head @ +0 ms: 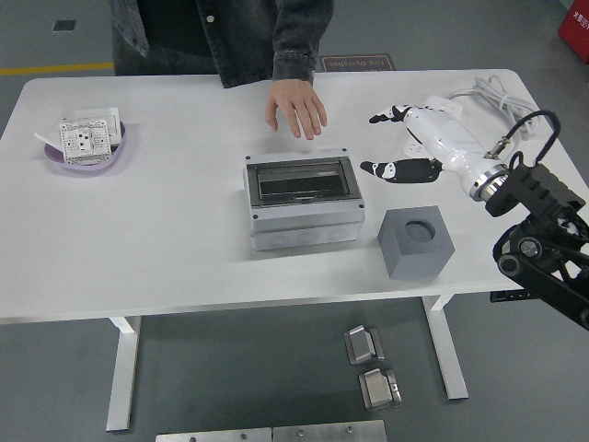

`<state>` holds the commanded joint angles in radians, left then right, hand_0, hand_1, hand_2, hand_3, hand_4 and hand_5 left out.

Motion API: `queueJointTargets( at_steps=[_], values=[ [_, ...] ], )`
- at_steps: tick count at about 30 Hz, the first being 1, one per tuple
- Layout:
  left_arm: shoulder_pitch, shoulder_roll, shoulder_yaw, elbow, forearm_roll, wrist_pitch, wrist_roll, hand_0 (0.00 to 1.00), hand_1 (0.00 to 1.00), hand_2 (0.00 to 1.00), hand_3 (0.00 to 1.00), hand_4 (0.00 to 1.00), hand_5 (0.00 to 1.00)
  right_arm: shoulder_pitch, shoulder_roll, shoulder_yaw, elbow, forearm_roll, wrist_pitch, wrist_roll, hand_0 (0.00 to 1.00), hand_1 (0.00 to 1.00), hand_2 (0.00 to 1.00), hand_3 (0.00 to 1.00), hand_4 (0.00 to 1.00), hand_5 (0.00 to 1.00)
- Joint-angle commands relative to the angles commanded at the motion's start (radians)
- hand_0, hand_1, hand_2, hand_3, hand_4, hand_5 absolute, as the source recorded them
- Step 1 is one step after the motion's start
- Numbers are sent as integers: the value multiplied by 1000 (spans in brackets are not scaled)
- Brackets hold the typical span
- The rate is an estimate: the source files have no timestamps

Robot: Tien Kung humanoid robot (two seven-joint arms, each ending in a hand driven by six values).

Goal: Pick up the cylinder from the cube,place it in the box,flap close box

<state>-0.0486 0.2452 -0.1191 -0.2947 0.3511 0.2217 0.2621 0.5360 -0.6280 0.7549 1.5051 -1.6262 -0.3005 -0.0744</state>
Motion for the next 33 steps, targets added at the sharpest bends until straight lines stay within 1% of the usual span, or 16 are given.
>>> queueJointTargets(
  at_steps=[2, 3, 5, 9, 10, 11, 12, 16, 19, 22, 23, 25, 29, 33],
  values=[
    [3, 3, -7, 0, 0, 0, 0, 648, 642, 552, 609, 512, 364, -78, 19, 78, 41, 65, -29, 52, 841, 759, 778, 768, 873, 516],
    [4, 4, -10, 0, 1, 0, 0, 648, 642, 552, 609, 512, 364, -129, 39, 130, 56, 116, -40, 92, 841, 759, 778, 768, 873, 516],
    [5, 5, -14, 0, 2, -1, 0, 649, 642, 553, 608, 520, 359, -200, 69, 202, 61, 188, -44, 147, 838, 747, 763, 759, 873, 526],
    [-2, 8, -27, -2, 11, -1, -1, 649, 642, 553, 608, 520, 359, -329, 143, 352, 38, 338, -17, 272, 838, 747, 763, 759, 873, 526],
    [-4, 9, -29, -3, 13, -1, -1, 649, 642, 553, 608, 520, 359, -353, 155, 385, 33, 371, -11, 298, 838, 747, 763, 759, 873, 526],
    [-7, 11, -31, -3, 15, -1, -1, 649, 642, 553, 609, 535, 350, -376, 166, 421, 26, 407, -5, 325, 810, 741, 756, 756, 877, 541],
    [-11, 14, -35, -3, 19, -1, -2, 649, 642, 553, 609, 535, 350, -407, 176, 469, 19, 455, 3, 359, 810, 741, 756, 756, 877, 541],
    [-25, 25, -41, -5, 28, -1, -3, 649, 642, 553, 609, 535, 350, -474, 182, 622, 9, 609, 13, 445, 810, 741, 756, 756, 877, 541],
    [-31, 34, -41, -8, 34, -2, -3, 649, 642, 553, 608, 544, 346, -496, 183, 728, 8, 713, 13, 474, 803, 746, 757, 762, 880, 549],
    [-33, 43, -42, -10, 36, -3, -3, 649, 642, 553, 608, 544, 346, -510, 186, 819, 8, 796, 10, 479, 803, 746, 757, 762, 880, 549],
    [-32, 48, -42, -10, 35, -3, -3, 649, 642, 553, 608, 550, 344, -515, 189, 850, 8, 823, 8, 478, 812, 748, 763, 769, 885, 564],
    [-32, 53, -41, -10, 34, -4, -3, 649, 642, 553, 608, 550, 344, -520, 191, 894, 10, 860, 5, 477, 812, 748, 763, 769, 885, 564],
    [-32, 61, -42, -10, 35, -5, -2, 650, 643, 553, 608, 554, 342, -527, 198, 969, 16, 883, -3, 472, 811, 747, 763, 769, 885, 572],
    [-34, 61, -51, -11, 42, -4, -3, 650, 643, 553, 608, 554, 342, -532, 197, 995, 24, 873, -11, 467, 811, 747, 763, 769, 885, 572]
  ],
)
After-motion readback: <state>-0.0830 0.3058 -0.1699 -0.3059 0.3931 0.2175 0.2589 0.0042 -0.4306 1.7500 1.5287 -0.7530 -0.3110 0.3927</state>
